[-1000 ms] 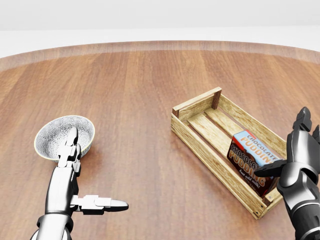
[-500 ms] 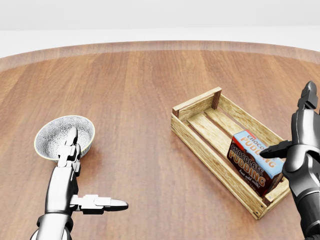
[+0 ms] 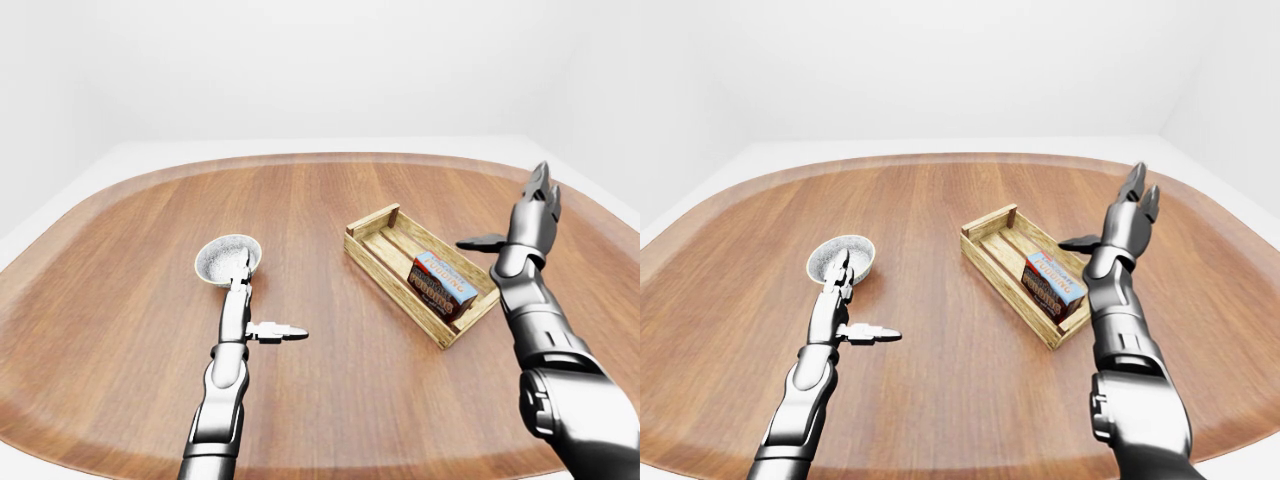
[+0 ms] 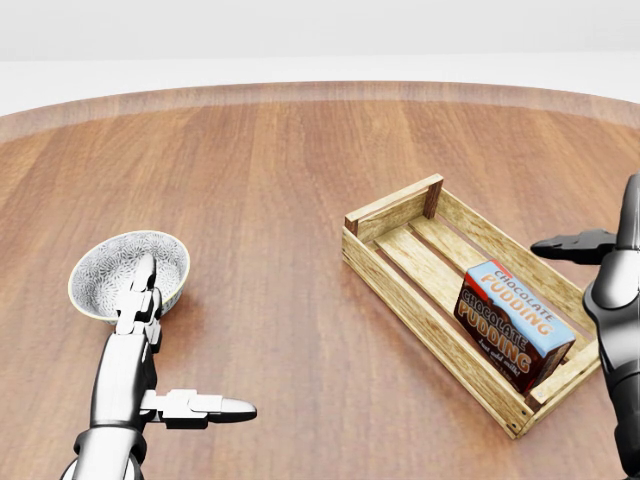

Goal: Pick up the chocolate pudding and put it in the tray.

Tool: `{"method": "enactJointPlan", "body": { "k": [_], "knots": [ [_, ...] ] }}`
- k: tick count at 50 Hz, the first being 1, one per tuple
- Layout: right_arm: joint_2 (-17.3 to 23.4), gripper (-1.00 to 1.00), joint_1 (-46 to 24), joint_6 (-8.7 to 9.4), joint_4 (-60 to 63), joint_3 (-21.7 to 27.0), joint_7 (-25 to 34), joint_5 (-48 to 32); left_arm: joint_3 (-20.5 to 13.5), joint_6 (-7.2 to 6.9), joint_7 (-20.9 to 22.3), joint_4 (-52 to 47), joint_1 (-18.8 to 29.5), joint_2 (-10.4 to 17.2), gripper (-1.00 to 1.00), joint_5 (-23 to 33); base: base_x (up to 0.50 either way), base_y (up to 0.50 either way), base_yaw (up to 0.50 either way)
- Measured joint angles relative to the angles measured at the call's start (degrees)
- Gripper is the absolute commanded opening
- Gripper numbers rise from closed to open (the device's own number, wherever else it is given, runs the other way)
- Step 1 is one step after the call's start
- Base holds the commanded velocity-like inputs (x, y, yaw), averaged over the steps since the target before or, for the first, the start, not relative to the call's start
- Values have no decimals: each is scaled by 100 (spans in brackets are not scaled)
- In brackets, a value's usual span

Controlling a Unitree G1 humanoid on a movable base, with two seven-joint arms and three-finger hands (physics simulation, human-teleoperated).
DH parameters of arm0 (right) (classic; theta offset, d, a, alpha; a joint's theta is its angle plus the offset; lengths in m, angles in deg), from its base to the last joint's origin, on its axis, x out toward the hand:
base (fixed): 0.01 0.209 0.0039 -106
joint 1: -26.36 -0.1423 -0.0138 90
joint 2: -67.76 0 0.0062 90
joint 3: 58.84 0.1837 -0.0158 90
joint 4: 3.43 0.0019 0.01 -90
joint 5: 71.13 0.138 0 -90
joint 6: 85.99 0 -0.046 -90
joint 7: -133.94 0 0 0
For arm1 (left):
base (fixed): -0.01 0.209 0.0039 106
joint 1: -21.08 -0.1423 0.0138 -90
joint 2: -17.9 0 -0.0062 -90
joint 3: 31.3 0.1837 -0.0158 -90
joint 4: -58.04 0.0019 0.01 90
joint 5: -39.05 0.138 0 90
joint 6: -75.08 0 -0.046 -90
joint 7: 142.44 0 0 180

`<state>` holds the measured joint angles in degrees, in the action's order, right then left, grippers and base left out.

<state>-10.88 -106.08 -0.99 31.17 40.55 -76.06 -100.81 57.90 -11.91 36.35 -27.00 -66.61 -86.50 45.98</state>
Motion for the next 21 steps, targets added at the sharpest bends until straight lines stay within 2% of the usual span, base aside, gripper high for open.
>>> {"method": "enactJointPlan", "body": {
  "k": [13, 21],
  "knots": [
    [-3, 100, 288, 0, 1668, 321, 20, 555, -2, -12, 6, -11, -1, 1, 100, 1, 0, 0, 0],
    [-64, 100, 482, 0, 2849, 491, 285, 925, -4, -23, 3, -21, -3, 0, 100, -2, 0, 0, 0]
  ]
}}
